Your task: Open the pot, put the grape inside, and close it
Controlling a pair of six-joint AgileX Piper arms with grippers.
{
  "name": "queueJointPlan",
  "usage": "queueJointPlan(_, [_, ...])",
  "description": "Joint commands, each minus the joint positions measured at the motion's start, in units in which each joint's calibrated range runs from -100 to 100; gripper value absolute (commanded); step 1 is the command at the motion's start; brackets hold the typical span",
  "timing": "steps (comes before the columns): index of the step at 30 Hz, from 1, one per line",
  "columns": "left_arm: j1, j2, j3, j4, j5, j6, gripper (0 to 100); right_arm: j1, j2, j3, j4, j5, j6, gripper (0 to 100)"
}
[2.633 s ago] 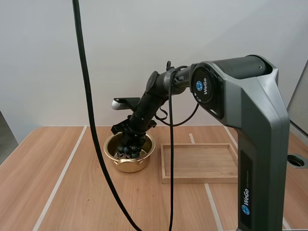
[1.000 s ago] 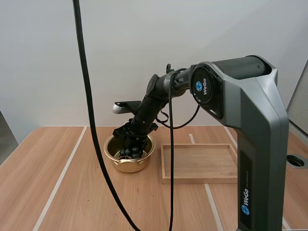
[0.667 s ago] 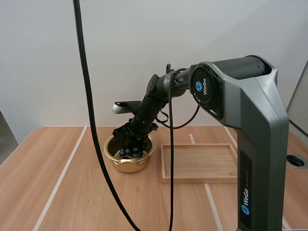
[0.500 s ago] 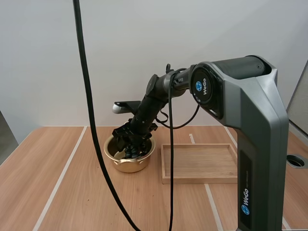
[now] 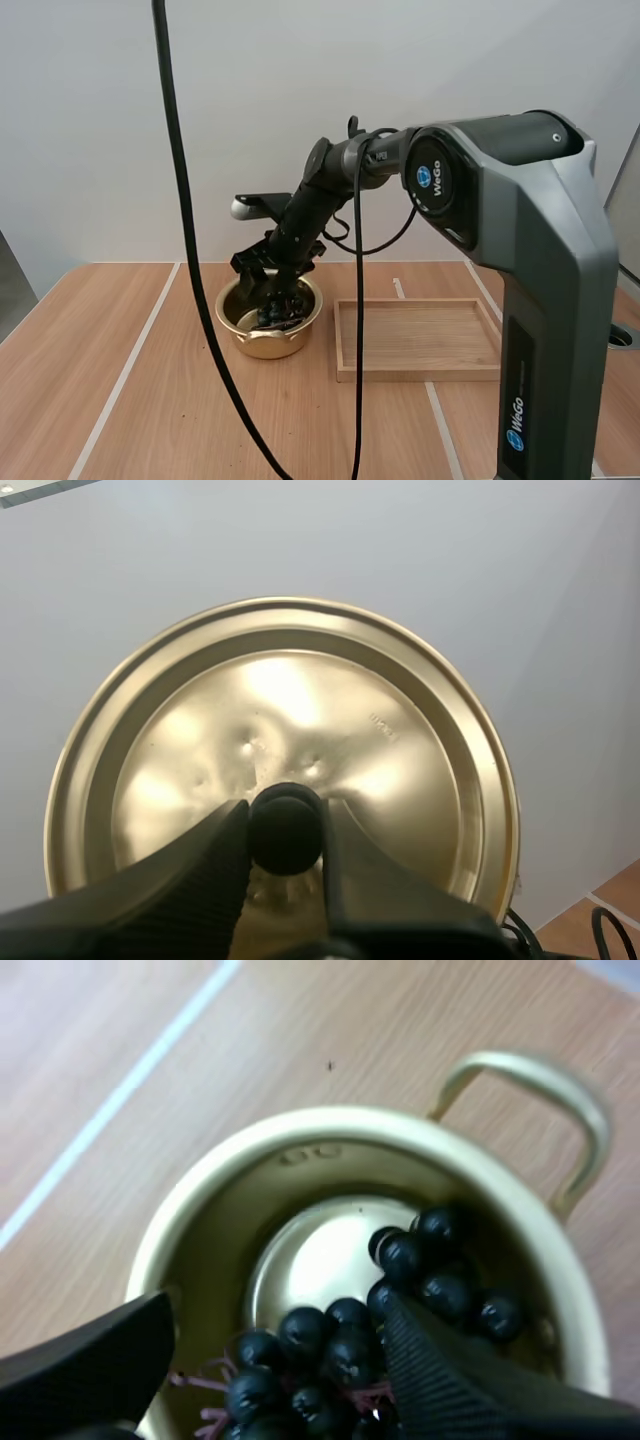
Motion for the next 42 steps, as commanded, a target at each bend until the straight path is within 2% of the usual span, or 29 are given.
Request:
queueJointPlan(1, [-0.21, 0.0, -0.4, -1.1, -1.3, -0.5, 0, -0.1, -3.5, -0.7, -1.0, 0.1, 0.2, 100])
queueJointPlan(6, [-0.21, 0.0, -0.4, -0.6, -2.9, -0.5, 0, -0.1, -8.4, -0.7, -4.8, 0.4, 1.0, 100])
queueJointPlan(18, [-0.21, 0.0, -0.4, -0.4, -4.0, -0.5, 0, -0.9, -19.2, -0.6, -19.3, 1.1, 8.9, 100])
queueJointPlan(24, [-0.21, 0.0, -0.4, -0.4, -4.0, -0.8, 0, -5.7, -23.5, -0.6, -19.6, 2.6, 9.4, 100])
queueJointPlan(34, [-0.21, 0.0, -0.4, -0.6, -1.5, -1.7, 0, -16.2, -30.2, -0.6, -19.1, 3.0, 9.2, 100])
queueJointPlan(39, [-0.21, 1.3, -0.4, -0.6, 1.5, -1.8, 0, -19.4, -34.1, -0.6, -16.8, 3.0, 9.5, 100])
queueJointPlan(42, [-0.21, 2.4, -0.2, -0.6, 4.4, -2.1, 0, -19.9, -36.4, -0.6, -16.1, 1.5, 9.6, 100])
